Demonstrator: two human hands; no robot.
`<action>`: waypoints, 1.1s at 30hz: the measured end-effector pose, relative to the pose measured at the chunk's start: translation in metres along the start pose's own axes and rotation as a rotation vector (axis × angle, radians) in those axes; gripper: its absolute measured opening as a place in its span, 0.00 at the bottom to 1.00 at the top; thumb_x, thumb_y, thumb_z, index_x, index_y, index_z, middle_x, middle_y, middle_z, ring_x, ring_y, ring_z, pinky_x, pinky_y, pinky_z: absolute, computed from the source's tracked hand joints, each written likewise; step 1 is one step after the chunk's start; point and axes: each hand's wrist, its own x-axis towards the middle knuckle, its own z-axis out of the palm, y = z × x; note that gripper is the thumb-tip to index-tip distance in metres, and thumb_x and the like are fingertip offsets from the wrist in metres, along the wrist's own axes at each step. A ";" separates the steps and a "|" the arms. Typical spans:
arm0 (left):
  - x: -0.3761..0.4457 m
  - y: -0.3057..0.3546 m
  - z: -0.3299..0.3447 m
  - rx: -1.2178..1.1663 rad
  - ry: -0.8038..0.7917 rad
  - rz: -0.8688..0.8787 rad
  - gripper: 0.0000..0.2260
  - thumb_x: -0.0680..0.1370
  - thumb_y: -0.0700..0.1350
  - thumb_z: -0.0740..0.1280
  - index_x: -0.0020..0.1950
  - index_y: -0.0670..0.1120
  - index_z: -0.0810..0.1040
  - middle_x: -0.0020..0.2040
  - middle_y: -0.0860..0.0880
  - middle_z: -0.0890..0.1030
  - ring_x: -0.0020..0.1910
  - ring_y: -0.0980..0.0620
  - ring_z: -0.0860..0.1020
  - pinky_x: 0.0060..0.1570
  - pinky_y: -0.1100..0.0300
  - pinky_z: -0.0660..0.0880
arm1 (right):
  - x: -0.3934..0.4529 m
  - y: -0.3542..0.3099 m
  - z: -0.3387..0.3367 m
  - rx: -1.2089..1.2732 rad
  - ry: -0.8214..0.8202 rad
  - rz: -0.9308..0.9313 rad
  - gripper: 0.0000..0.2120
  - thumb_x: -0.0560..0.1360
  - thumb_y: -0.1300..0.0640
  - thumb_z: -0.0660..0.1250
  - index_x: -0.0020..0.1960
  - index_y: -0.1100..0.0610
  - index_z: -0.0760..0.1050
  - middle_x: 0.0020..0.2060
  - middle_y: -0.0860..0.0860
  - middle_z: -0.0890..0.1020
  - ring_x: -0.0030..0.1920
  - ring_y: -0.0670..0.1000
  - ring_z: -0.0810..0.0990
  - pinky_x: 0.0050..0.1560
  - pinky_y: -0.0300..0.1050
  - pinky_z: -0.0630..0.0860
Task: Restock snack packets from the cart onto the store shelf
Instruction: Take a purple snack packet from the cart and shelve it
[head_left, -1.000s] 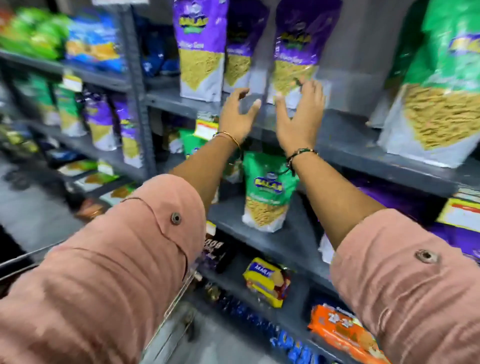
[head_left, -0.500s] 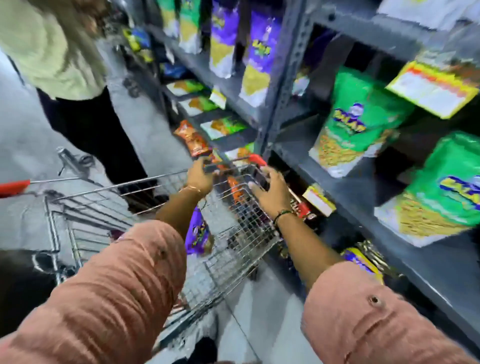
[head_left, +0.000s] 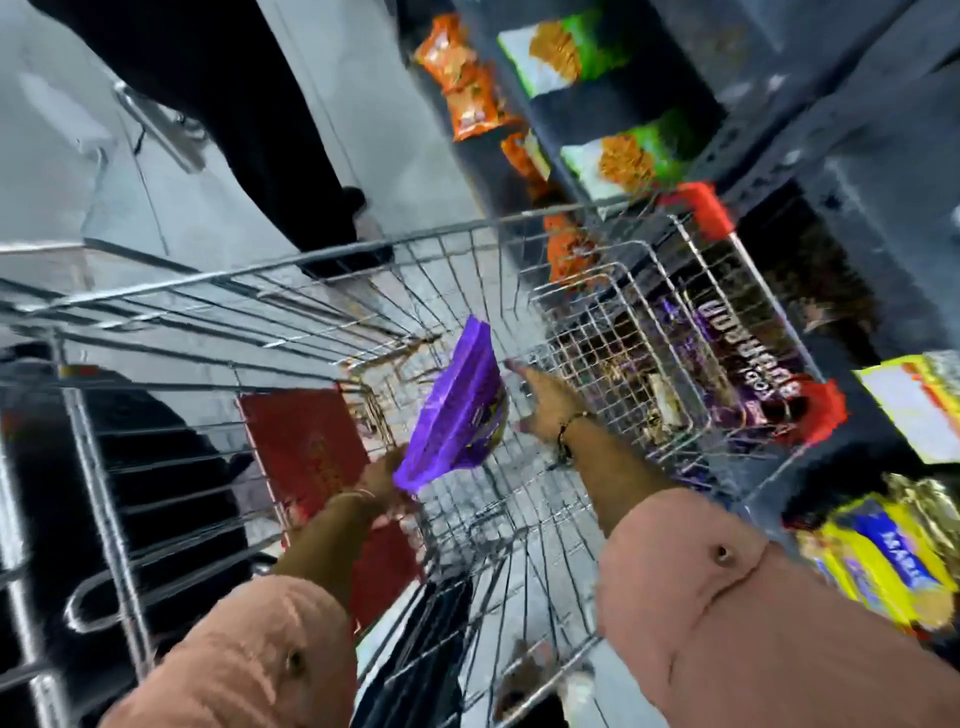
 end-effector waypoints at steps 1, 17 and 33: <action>0.001 -0.004 0.011 0.012 -0.012 -0.012 0.61 0.38 0.49 0.83 0.67 0.30 0.64 0.69 0.34 0.67 0.52 0.55 0.68 0.56 0.73 0.69 | 0.012 -0.001 0.001 -0.028 -0.010 -0.033 0.37 0.68 0.67 0.70 0.74 0.54 0.60 0.68 0.61 0.71 0.67 0.61 0.71 0.66 0.49 0.70; 0.016 0.030 0.038 -0.301 0.444 0.339 0.17 0.68 0.31 0.71 0.55 0.32 0.74 0.43 0.41 0.83 0.35 0.63 0.78 0.35 0.72 0.76 | 0.020 0.008 0.007 0.208 -0.019 0.003 0.26 0.64 0.64 0.77 0.60 0.61 0.75 0.56 0.59 0.82 0.56 0.56 0.80 0.60 0.51 0.76; -0.163 0.201 0.093 -0.429 0.385 0.960 0.14 0.70 0.62 0.67 0.47 0.54 0.78 0.50 0.46 0.83 0.52 0.48 0.80 0.60 0.41 0.75 | -0.218 -0.013 -0.150 0.638 0.458 -0.330 0.27 0.65 0.61 0.77 0.59 0.55 0.68 0.55 0.52 0.80 0.53 0.50 0.80 0.58 0.44 0.78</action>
